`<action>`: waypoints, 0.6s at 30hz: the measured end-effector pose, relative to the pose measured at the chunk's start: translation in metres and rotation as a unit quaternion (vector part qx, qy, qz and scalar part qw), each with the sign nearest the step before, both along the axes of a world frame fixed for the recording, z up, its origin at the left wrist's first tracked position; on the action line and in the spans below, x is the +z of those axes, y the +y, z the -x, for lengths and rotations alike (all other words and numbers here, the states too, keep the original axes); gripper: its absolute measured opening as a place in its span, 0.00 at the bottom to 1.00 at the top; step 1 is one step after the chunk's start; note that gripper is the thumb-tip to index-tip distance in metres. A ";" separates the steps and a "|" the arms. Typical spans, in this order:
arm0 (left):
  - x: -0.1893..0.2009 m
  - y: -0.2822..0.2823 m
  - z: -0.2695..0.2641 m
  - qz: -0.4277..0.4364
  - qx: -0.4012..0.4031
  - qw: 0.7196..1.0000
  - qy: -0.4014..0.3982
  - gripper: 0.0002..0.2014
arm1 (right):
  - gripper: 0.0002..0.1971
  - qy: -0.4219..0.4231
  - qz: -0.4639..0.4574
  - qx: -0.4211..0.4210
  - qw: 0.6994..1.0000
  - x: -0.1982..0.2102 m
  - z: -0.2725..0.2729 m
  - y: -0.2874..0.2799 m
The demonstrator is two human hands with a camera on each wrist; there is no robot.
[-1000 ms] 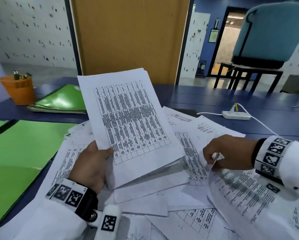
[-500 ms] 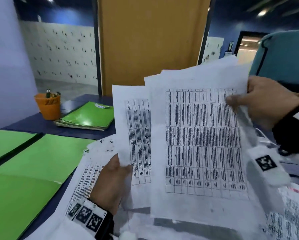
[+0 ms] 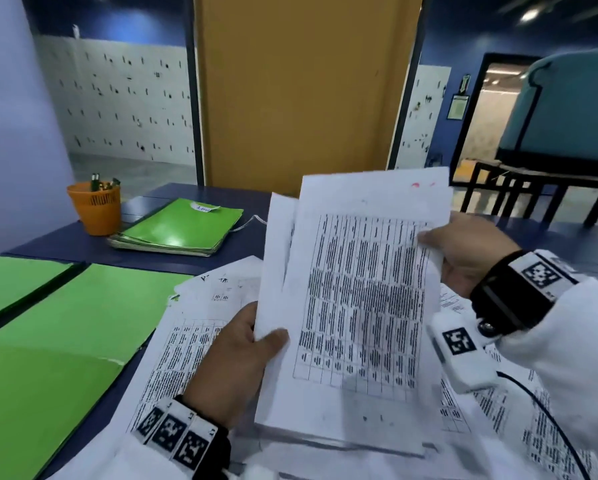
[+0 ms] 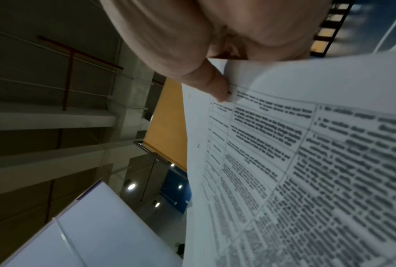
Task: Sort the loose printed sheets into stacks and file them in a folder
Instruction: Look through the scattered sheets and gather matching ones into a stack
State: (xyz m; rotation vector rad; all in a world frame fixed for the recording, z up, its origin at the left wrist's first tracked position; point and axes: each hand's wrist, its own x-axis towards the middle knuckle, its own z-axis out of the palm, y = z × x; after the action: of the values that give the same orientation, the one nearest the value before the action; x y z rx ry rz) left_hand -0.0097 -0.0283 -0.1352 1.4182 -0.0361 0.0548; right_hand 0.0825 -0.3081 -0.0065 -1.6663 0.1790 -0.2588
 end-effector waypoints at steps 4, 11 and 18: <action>-0.001 0.002 0.001 -0.029 0.002 1.000 -0.002 0.16 | 0.14 0.066 -0.002 -0.002 0.998 -0.034 -0.013 -0.004; 0.008 -0.003 0.006 0.101 -0.042 0.994 -0.022 0.19 | 0.16 0.283 -0.072 0.107 0.950 -0.067 0.036 0.011; 0.019 -0.003 0.009 0.211 -0.076 0.974 -0.014 0.22 | 0.24 0.357 -0.178 0.226 0.888 -0.088 0.074 0.025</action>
State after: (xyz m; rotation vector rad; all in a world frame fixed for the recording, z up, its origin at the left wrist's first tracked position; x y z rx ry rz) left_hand -0.0184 -0.0312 -0.1164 0.9850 -0.1480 -0.0416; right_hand 0.0086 -0.2828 -0.0940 -1.3182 0.3552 0.7200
